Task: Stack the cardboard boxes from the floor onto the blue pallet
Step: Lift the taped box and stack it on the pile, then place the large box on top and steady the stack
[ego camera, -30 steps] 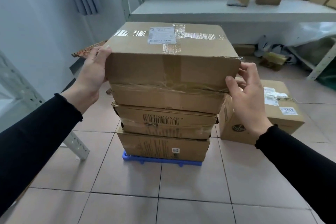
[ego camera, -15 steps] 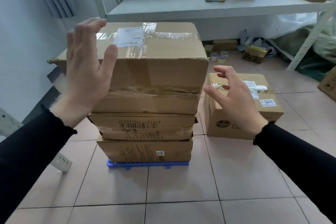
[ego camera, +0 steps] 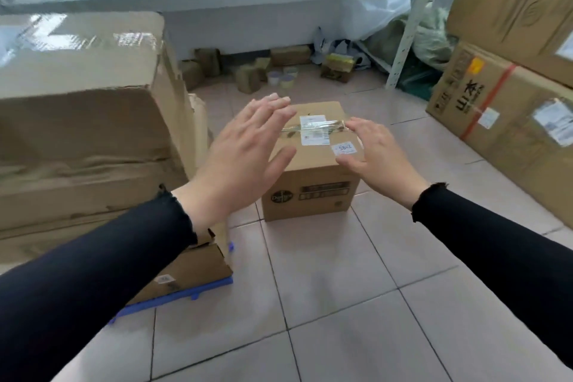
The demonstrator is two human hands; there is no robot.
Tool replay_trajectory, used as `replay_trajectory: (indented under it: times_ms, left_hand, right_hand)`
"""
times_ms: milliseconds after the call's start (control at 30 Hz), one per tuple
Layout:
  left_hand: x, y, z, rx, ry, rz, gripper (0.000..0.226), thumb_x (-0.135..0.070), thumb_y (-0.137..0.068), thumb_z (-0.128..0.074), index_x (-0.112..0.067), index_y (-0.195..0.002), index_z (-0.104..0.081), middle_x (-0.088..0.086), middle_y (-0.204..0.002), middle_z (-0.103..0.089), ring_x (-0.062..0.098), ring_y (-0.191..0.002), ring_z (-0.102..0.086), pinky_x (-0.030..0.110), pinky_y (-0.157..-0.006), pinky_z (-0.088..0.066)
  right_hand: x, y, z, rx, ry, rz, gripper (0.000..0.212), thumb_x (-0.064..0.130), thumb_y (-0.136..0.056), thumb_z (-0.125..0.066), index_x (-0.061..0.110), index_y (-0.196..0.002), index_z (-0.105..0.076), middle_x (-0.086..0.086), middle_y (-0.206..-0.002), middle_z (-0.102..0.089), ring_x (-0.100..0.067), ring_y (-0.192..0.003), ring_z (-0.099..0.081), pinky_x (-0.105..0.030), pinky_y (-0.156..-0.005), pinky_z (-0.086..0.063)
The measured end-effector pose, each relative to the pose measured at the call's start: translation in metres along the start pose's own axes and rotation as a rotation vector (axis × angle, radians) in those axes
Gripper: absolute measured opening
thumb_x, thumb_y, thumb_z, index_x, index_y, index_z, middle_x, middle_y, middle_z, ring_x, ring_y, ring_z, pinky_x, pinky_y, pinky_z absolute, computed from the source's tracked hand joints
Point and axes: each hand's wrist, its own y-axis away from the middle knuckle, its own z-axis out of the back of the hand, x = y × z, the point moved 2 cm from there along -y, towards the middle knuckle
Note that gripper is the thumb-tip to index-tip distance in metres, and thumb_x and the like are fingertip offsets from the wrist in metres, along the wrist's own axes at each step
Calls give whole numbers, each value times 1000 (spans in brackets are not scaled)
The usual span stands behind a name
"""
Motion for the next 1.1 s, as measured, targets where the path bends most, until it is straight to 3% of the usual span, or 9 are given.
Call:
replay_trajectory:
  times_ms: [233, 333, 400, 500, 567, 733, 833, 967, 1100]
  left_hand:
    - [43, -26, -137, 277, 223, 449, 71, -38, -104, -52, -12, -164, -22, 7, -169, -23, 23, -156, -16, 39, -125, -16]
    - [65, -27, -175, 252, 337, 657, 75, -40, -101, -56, -14, -162, -22, 7, -162, -37, 26, -149, -34, 46, -121, -30]
    - [78, -28, -194, 206, 471, 820, 70, -43, -99, -57, -16, -157, -29, 1, -147, -51, 25, -134, -51, 46, -110, -44]
    - [90, -30, -216, 146, 733, 1056, 65, -46, -101, -57, -15, -153, -35, 3, -140, -58, 24, -122, -59, 38, -99, -51]
    - [92, -31, -224, 87, 902, 1133, 62, -43, -101, -60, -14, -151, -39, 1, -131, -61, 17, -112, -62, 26, -84, -51]
    - [86, -29, -225, -16, 1123, 1155, 62, -34, -95, -71, -21, -148, -43, -3, -123, -65, 11, -107, -62, 23, -77, -49]
    - [76, -33, -215, -40, 1121, 1107, 60, -35, -95, -70, -21, -147, -45, -3, -128, -65, 14, -116, -60, 28, -92, -50]
    - [53, -57, -171, -96, 1138, 1004, 55, -34, -99, -67, -25, -149, -44, -6, -124, -65, 8, -107, -61, 20, -74, -46]
    - [29, -102, -95, -201, 1158, 841, 57, -36, -97, -67, -29, -149, -46, -9, -124, -68, 7, -107, -65, 18, -74, -49]
  right_hand:
    - [-113, -5, -54, 138, -52, -259, 80, 36, -95, -68, 9, -159, -30, -9, -164, -35, -27, -151, -31, -38, -120, -26]
    - [-140, -10, -86, 216, -103, -352, 85, 38, -92, -71, 9, -160, -30, -10, -163, -37, -29, -150, -34, -42, -118, -32]
    - [-150, -17, -106, 240, -151, -361, 77, 41, -87, -74, 17, -152, -40, -8, -151, -52, -29, -139, -47, -44, -106, -45]
    - [-155, -28, -131, 254, -298, -351, 64, 30, -88, -75, 24, -144, -46, 3, -129, -63, -23, -118, -59, -35, -88, -48]
    - [-155, -32, -144, 263, -412, -387, 64, 23, -90, -75, 21, -146, -43, 7, -122, -59, -20, -113, -57, -33, -87, -44]
    - [-150, -35, -159, 197, -792, -532, 71, 20, -86, -81, 22, -141, -36, 6, -123, -62, -23, -122, -59, -43, -103, -49]
    - [-146, -34, -145, 127, -917, -557, 70, 19, -89, -79, 19, -143, -36, 6, -124, -60, -19, -120, -57, -38, -99, -48]
    - [-137, -31, -98, 22, -947, -484, 61, 24, -90, -78, 28, -136, -38, 17, -119, -59, -16, -119, -55, -38, -100, -45]
    - [-106, -42, -11, -181, -975, -337, 54, 26, -91, -76, 37, -129, -40, 18, -122, -60, -5, -113, -57, -35, -97, -43]
